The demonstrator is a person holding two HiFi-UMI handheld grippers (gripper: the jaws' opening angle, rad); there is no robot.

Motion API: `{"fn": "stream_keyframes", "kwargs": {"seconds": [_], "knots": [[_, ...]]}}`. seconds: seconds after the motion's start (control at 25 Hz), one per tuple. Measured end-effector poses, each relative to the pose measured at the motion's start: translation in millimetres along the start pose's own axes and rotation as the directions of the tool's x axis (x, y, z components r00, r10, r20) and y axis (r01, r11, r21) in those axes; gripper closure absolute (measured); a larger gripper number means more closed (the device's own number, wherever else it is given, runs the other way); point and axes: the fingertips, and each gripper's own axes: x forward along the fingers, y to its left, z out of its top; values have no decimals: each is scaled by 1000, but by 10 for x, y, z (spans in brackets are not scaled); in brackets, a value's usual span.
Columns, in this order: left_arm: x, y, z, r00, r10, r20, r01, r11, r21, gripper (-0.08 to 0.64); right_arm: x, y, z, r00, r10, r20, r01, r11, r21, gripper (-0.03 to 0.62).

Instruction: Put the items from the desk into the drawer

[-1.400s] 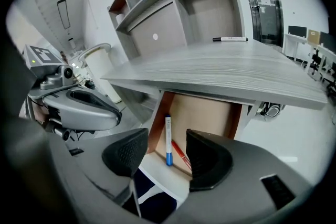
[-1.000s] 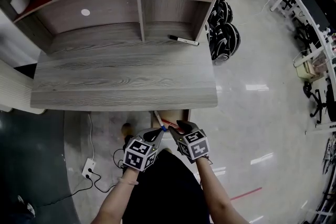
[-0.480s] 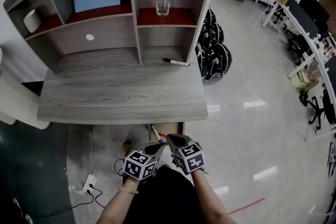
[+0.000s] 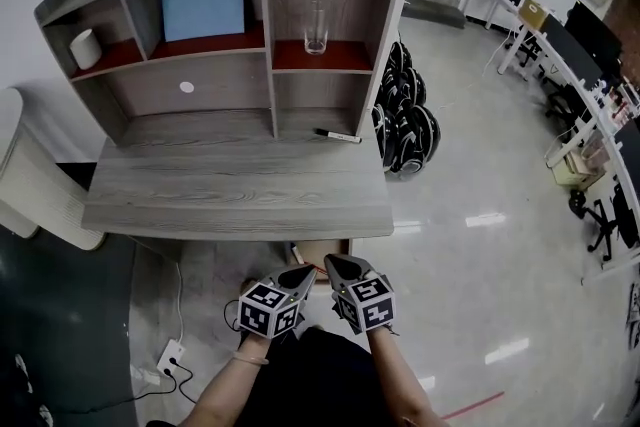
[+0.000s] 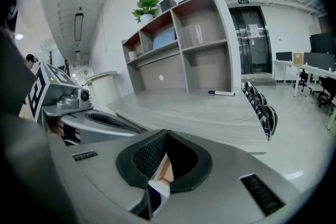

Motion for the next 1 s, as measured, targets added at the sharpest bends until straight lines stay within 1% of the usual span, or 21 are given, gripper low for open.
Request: {"fn": "stream_keyframes", "kwargs": {"seconds": [0.12,0.32,0.48,0.68,0.84,1.0], "knots": [[-35,-36,77,1000,-4,22,4,1000,9,557,-50,49,74,1000,-1,25,1,1000,-9,597],[-87,-26,250,997,-4,73,2,999,33,557,-126,94,235,995,-37,97,40,999,-35,598],[-123,-21,284,996,-7,86,3,999,47,557,-138,100,241,993,-47,110,51,998,-32,597],[-128,-55,275,997,-23,73,19,998,53,557,-163,73,263,992,-57,111,60,998,-25,597],[-132,10,279,998,19,52,-23,997,70,557,-136,50,280,992,-71,106,76,996,-37,597],[-132,95,313,999,19,38,-22,997,74,557,-75,-3,333,991,-77,105,83,995,-54,597]]}}
